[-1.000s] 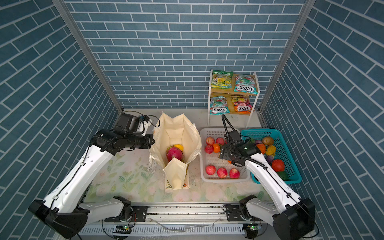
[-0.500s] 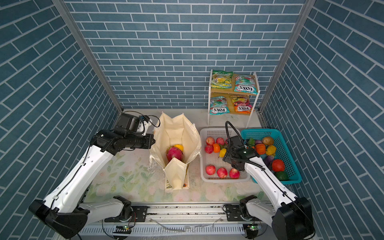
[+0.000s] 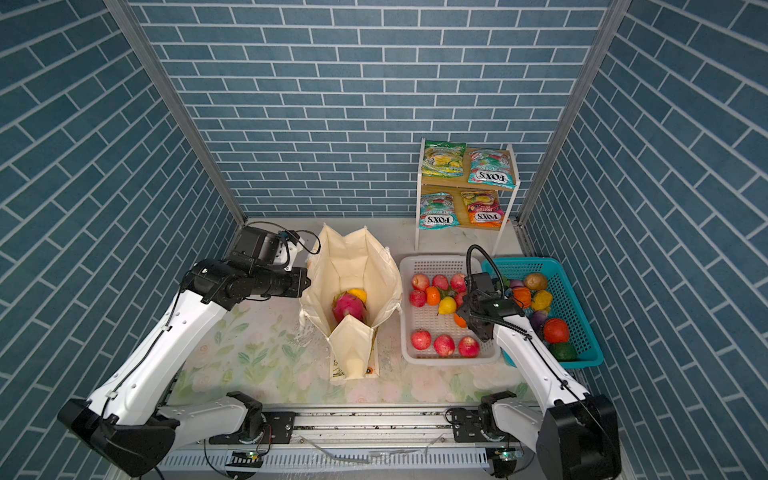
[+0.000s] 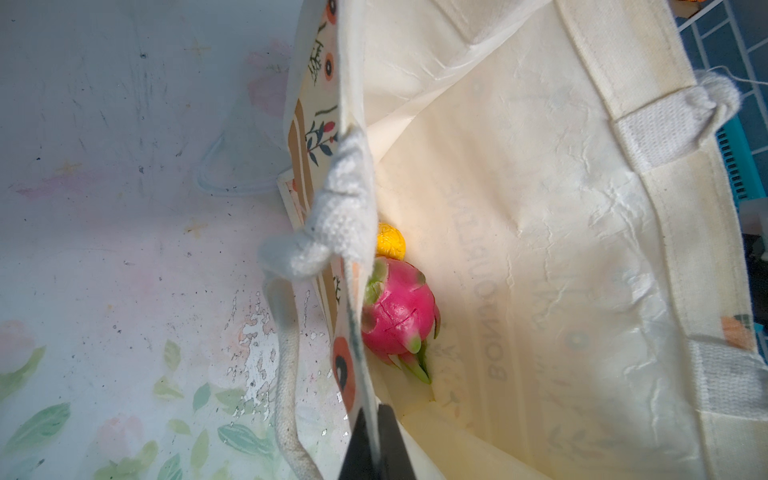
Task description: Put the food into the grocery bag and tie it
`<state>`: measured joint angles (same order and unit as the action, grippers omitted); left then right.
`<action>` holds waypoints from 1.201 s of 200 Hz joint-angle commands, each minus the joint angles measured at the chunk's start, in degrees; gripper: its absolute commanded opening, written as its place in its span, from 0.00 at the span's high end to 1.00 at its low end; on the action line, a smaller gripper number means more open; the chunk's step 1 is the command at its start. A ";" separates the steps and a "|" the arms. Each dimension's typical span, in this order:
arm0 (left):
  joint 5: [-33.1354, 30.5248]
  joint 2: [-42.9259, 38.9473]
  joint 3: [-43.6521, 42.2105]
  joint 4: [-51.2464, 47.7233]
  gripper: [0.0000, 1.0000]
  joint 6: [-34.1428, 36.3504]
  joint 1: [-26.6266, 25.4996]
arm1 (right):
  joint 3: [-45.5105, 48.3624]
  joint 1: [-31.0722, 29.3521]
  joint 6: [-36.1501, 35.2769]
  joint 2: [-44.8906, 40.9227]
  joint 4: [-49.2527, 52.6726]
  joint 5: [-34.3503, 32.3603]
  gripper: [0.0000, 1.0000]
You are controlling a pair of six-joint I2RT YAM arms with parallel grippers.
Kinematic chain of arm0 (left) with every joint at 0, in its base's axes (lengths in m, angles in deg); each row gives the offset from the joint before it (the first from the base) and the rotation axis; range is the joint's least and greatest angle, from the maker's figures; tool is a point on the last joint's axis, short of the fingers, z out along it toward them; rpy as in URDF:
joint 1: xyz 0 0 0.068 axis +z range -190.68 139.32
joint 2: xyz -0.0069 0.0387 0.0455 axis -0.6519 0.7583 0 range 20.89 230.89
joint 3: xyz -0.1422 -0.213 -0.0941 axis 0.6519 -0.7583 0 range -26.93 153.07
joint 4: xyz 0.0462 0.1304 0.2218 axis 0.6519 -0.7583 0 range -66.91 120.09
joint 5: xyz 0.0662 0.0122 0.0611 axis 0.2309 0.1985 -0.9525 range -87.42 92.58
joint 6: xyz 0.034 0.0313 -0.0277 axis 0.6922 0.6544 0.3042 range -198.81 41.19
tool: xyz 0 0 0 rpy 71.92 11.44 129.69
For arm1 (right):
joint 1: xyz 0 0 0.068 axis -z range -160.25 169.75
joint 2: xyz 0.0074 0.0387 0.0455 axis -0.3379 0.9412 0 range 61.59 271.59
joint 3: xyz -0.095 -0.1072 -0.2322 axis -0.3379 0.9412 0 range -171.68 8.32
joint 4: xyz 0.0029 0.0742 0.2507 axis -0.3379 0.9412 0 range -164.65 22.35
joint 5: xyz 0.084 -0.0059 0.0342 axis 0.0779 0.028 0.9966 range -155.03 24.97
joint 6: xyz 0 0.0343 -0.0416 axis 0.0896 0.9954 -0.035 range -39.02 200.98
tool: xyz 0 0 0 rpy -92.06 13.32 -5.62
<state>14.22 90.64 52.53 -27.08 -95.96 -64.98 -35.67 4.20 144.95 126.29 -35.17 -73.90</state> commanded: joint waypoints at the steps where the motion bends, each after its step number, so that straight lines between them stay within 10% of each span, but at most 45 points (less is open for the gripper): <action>1: 0.09 0.20 -0.62 1.71 1.00 0.42 -0.16 | -0.71 0.61 5.35 1.52 -1.98 0.99 0.31; 240: -0.04 1.09 -0.63 1.98 1.00 0.80 -0.18 | -4.28 1.31 8.46 13.76 -4.94 1.03 0.20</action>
<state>14.22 91.06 52.16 -26.18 -95.93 -64.98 -39.32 5.29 151.20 138.99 -40.72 -71.75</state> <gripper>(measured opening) 0.055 0.800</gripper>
